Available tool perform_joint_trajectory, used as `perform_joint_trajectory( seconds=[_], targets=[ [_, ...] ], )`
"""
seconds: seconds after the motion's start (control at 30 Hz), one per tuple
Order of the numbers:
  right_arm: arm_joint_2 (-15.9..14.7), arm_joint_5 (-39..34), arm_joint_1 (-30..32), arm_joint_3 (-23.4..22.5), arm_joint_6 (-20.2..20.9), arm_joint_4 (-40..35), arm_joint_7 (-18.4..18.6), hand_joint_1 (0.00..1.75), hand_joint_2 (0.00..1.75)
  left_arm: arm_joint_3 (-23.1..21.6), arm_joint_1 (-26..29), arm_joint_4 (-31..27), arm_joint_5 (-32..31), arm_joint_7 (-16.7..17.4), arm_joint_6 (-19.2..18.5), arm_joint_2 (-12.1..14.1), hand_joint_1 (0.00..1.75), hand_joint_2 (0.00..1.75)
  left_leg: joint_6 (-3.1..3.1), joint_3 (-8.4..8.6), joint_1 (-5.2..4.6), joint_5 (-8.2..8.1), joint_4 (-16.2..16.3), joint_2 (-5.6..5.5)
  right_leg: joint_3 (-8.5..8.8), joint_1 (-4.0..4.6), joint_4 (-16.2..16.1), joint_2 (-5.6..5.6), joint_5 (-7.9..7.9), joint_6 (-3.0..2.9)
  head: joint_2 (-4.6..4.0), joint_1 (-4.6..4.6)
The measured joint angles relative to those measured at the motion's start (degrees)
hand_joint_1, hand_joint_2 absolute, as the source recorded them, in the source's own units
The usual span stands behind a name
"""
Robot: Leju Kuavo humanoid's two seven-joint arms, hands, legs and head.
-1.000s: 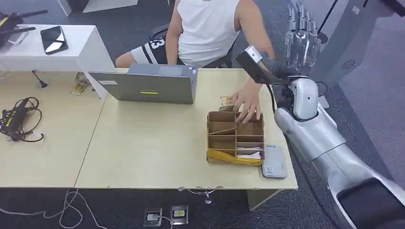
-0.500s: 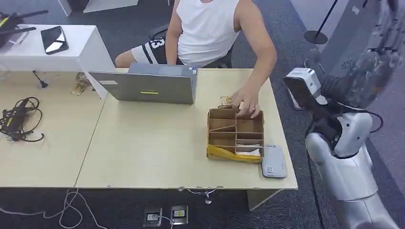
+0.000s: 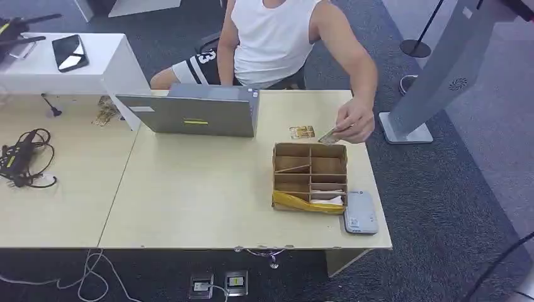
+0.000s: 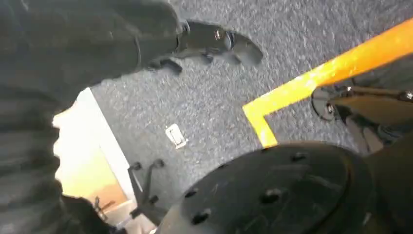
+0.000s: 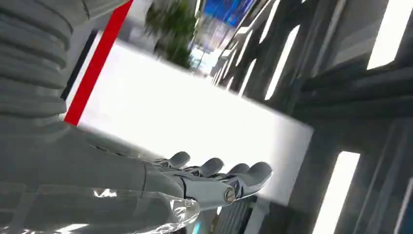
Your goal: Pass the card to the sensor for recognition and then transmit it.
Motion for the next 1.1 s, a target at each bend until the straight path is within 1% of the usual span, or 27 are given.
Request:
perform_joint_trajectory(
  seconds=[0.03,0.07,0.13,0.17,0.2,0.23,0.27,0.3,0.33,0.4,0.43,0.47,0.53,0.63,0.73,0.83,0.97,1.03,1.1],
  targets=[
    [0.2,-0.3,-0.5,-5.8,0.0,3.2,-1.2,0.00,1.75,0.2,0.0,0.0,0.3,-0.4,0.0,0.0,0.00,1.75,0.00,0.06,0.01,0.00,0.0,0.03,-0.06,0.01,0.0,0.05,-0.01,0.00,0.00,0.00],
    [0.3,-2.0,-0.4,-10.5,0.0,5.9,0.7,0.00,1.75,0.2,0.0,0.0,0.6,-0.8,0.0,0.0,0.00,1.75,0.03,0.06,0.05,-0.05,0.0,0.02,0.05,0.06,0.0,0.05,-0.03,0.00,0.00,0.00],
    [0.8,-8.2,1.9,-18.6,0.0,10.8,9.0,0.00,1.75,0.4,0.1,0.0,0.9,-1.8,0.0,0.0,0.00,1.75,-0.05,0.12,0.15,-0.17,0.0,-0.08,0.25,0.17,-0.1,-0.03,-0.11,-0.03,0.00,0.07],
    [1.2,-12.0,4.0,-21.7,0.0,12.8,12.0,0.00,1.75,0.6,0.3,0.0,1.2,-2.3,0.0,0.0,0.00,1.75,-0.06,0.10,0.17,-0.22,0.0,-0.08,0.27,0.19,-0.1,-0.04,-0.15,-0.05,0.00,0.02],
    [1.8,-16.0,6.2,-24.8,0.0,15.6,13.3,0.00,1.75,0.9,0.4,0.0,1.3,-2.6,0.0,0.0,0.00,1.75,-0.06,0.10,0.17,-0.31,0.0,-0.03,0.24,0.18,-0.1,0.00,-0.16,-0.05,0.00,0.02],
    [2.3,-18.1,8.0,-27.2,0.0,18.1,14.2,0.00,1.75,1.1,0.4,0.0,1.4,-2.9,0.0,0.0,0.00,1.75,-0.08,0.12,0.16,-0.32,0.0,0.15,0.15,0.18,-0.1,0.18,-0.20,-0.09,0.00,-0.04],
    [2.7,-18.7,9.7,-29.1,0.0,20.0,15.3,0.00,1.75,1.2,0.4,0.0,1.6,-3.0,0.0,0.0,0.00,1.75,-0.14,0.15,0.17,-0.41,0.0,0.27,0.13,0.18,0.0,0.31,-0.20,-0.11,0.00,-0.09],
    [3.3,-17.8,11.9,-31.5,0.0,22.2,18.1,0.00,1.75,1.3,0.4,0.0,1.7,-3.0,0.0,0.0,0.00,1.75,-0.15,0.18,0.24,-0.44,0.0,0.28,0.19,0.27,0.0,0.30,-0.26,-0.17,0.00,0.00],
    [4.2,-15.4,13.5,-33.4,0.0,23.2,21.5,0.00,1.75,1.4,0.4,0.0,1.8,-3.0,0.0,0.0,0.00,1.75,-0.18,0.15,0.30,-0.46,-0.1,0.28,0.21,0.34,0.0,0.28,-0.27,-0.18,0.00,0.04],
    [6.6,-9.6,15.1,-36.1,0.0,23.3,27.5,0.00,1.75,1.6,0.5,0.0,2.0,-3.0,0.0,0.0,0.00,1.75,-0.28,0.19,0.31,-0.52,-0.1,0.45,0.13,0.35,0.0,0.46,-0.30,-0.24,0.00,-0.11],
    [7.8,-6.9,15.5,-37.1,0.0,23.4,30.0,0.00,1.75,1.6,0.5,0.1,2.1,-3.1,0.0,0.0,0.00,1.75,-0.29,0.26,0.34,-0.53,-0.1,0.54,0.14,0.38,0.0,0.60,-0.30,-0.24,0.00,0.00],
    [8.9,-4.5,15.9,-38.1,0.0,23.5,32.1,0.00,1.75,1.6,0.4,0.1,2.1,-3.0,0.0,0.0,0.00,1.75,-0.29,0.33,0.36,-0.53,-0.1,0.55,0.17,0.40,0.0,0.60,-0.31,-0.25,0.00,-0.04],
    [10.9,-1.7,16.5,-40.1,0.0,23.7,34.2,0.00,1.75,1.6,0.4,0.1,2.1,-3.0,0.0,0.0,0.00,1.75,-0.30,0.38,0.37,-0.52,-0.1,0.55,0.26,0.41,0.0,0.56,-0.33,-0.29,0.00,0.00],
    [12.9,-2.7,17.6,-42.4,0.0,25.1,32.0,0.00,1.75,1.6,0.4,0.2,1.7,-3.0,0.0,0.0,0.00,1.75,-0.30,0.42,0.37,-0.51,-0.1,0.53,0.35,0.40,0.0,0.53,-0.34,-0.30,0.00,-0.02],
    [14.5,-5.1,18.5,-43.7,0.0,27.9,27.6,0.00,1.75,1.6,0.3,0.2,0.4,-2.8,0.0,0.0,0.00,1.75,-0.30,0.46,0.38,-0.51,-0.1,0.55,0.41,0.41,0.0,0.56,-0.33,-0.31,0.00,-0.04],
    [15.4,0.1,18.4,-44.5,0.0,32.4,24.8,0.00,1.75,1.6,0.3,0.2,-0.1,-2.6,0.0,0.0,0.00,1.75,-0.31,0.48,0.34,-0.51,-0.1,0.58,0.39,0.39,0.0,0.63,-0.32,-0.30,0.00,0.00],
    [15.9,4.7,17.5,-45.4,0.0,38.7,21.2,0.00,1.75,1.6,0.1,0.2,0.1,-1.9,0.0,0.0,0.00,1.75,-0.30,0.54,0.35,-0.51,-0.1,0.55,0.47,0.40,0.0,0.56,-0.33,-0.30,0.00,0.02],
    [15.7,7.0,16.9,-45.9,0.0,43.3,20.1,0.00,1.75,1.6,0.1,0.2,0.2,-1.4,0.0,0.1,0.00,1.75,-0.30,0.55,0.35,-0.50,-0.1,0.57,0.46,0.40,0.0,0.56,-0.32,-0.30,0.00,0.00],
    [15.3,9.1,16.6,-46.2,0.9,48.8,19.9,0.00,1.75,1.6,0.1,0.2,0.3,-1.0,0.0,0.1,0.00,1.75,-0.30,0.54,0.36,-0.50,-0.1,0.57,0.47,0.41,0.1,0.56,-0.33,-0.30,0.00,0.04]
  ],
)
